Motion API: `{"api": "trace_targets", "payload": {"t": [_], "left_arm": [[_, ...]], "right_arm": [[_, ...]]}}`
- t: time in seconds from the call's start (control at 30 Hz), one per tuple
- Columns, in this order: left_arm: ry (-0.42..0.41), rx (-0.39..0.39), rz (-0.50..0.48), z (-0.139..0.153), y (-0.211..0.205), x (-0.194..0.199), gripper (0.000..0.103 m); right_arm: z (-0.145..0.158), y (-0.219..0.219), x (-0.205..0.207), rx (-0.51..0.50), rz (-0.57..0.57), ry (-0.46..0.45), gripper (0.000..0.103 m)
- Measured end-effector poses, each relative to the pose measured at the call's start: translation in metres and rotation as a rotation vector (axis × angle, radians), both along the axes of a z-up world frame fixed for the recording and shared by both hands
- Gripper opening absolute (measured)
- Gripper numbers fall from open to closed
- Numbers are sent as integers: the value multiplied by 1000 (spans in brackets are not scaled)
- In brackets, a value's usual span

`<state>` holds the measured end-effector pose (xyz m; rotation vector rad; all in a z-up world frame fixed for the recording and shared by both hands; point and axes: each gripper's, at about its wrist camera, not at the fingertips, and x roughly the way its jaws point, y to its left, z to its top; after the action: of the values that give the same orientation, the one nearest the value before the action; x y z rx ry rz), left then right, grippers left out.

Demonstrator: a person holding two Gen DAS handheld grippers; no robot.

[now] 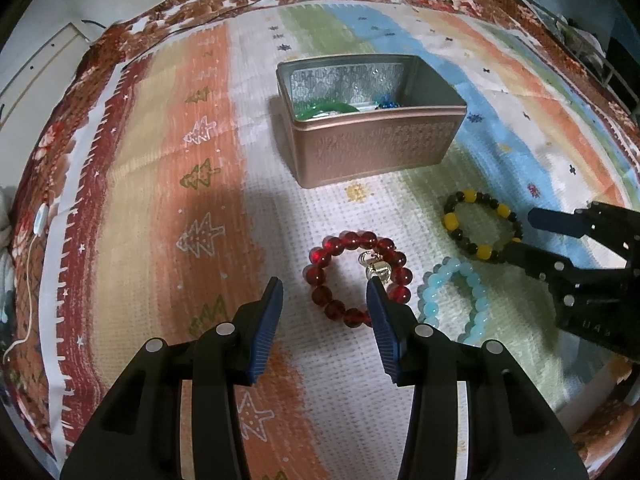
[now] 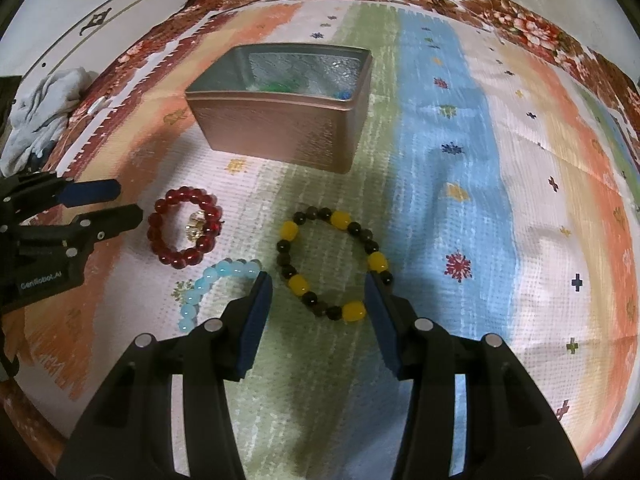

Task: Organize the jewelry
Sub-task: 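Lower the left tool to the red bead bracelet while the right tool lowers to the yellow-black bracelet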

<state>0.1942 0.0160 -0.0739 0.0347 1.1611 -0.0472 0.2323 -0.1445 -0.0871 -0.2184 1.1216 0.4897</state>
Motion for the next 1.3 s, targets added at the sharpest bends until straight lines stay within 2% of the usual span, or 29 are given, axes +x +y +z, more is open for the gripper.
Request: {"api": "trace_targets", "payload": {"t": [0.4, 0.53, 1.03, 1.1, 1.17, 1.3], "left_arm": [[40, 32, 1, -15, -2, 6, 44], [52, 39, 1, -19, -2, 8, 44], [94, 59, 8, -35, -4, 15, 44], [96, 60, 9, -36, -4, 15, 43], [98, 62, 7, -37, -4, 15, 43], [100, 66, 4, -38, -5, 15, 42]], "right_arm": [[-12, -2, 13, -35, -26, 18, 47], [-16, -2, 15, -46, -23, 26, 42], [-24, 1, 21, -77, -16, 29, 42], [-24, 2, 20, -78, -13, 30, 39], [-27, 4, 20, -78, -3, 49, 29], [-32, 8, 19, -106, 10, 55, 27]]}}
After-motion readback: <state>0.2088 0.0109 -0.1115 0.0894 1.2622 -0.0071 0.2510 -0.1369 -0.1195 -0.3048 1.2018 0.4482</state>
